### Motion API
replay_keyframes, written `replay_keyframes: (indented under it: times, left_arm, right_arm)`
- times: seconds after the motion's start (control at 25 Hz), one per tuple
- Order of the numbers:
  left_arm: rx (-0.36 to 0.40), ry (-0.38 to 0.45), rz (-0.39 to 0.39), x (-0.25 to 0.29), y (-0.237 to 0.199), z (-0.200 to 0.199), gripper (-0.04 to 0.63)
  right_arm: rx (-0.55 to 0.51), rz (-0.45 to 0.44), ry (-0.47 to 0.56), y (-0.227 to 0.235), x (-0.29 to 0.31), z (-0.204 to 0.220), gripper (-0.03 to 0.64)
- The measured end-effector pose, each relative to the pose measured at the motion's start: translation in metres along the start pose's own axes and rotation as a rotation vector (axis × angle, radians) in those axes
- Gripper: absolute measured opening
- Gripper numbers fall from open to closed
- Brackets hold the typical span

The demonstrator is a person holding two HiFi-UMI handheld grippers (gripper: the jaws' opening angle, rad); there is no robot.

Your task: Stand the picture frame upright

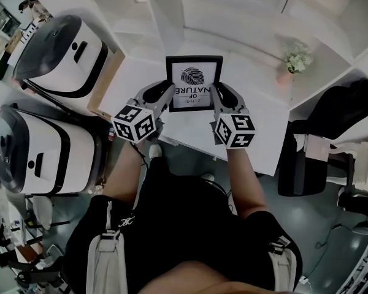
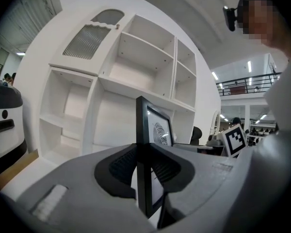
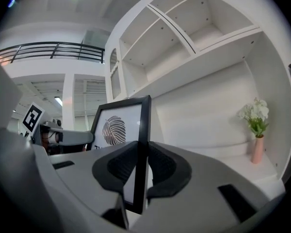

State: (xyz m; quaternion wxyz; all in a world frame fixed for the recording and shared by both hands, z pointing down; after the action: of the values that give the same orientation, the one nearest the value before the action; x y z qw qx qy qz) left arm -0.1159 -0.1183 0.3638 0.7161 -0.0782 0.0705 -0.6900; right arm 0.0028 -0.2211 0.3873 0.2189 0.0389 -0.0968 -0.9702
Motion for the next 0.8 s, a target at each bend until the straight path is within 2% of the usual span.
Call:
replay_keyframes:
  times: [0.28, 0.48, 0.64, 0.8]
  left_arm:
    - [0.018, 0.005, 0.017, -0.004, -0.041, 0.000, 0.092]
    - [0.023, -0.001, 0.051, -0.002, -0.098, -0.012, 0.092]
    - [0.030, -0.015, 0.123, 0.004, -0.142, -0.014, 0.092]
    - [0.094, -0.032, 0.196, 0.011, -0.185, -0.017, 0.092]
  right_arm:
    - [-0.023, 0.009, 0.003, -0.019, 0.034, 0.012, 0.071]
    - [-0.040, 0.053, -0.007, -0.042, 0.081, 0.018, 0.071]
    - [-0.068, 0.125, -0.005, -0.058, 0.115, 0.024, 0.071]
    - [-0.077, 0.203, 0.006, -0.075, 0.145, 0.035, 0.071]
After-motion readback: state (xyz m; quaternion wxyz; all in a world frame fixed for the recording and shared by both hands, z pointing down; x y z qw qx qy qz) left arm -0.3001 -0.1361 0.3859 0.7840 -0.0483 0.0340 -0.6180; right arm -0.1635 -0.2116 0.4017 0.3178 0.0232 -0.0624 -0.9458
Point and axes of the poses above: the fingertips, and each gripper's own axes: x forward along the fingers, y to its right, z out of its underside, the point moved 2 cm from there along -x, backward along the fingers, and after that the axes turned 8 degrees about y, right-handed, at the moved point
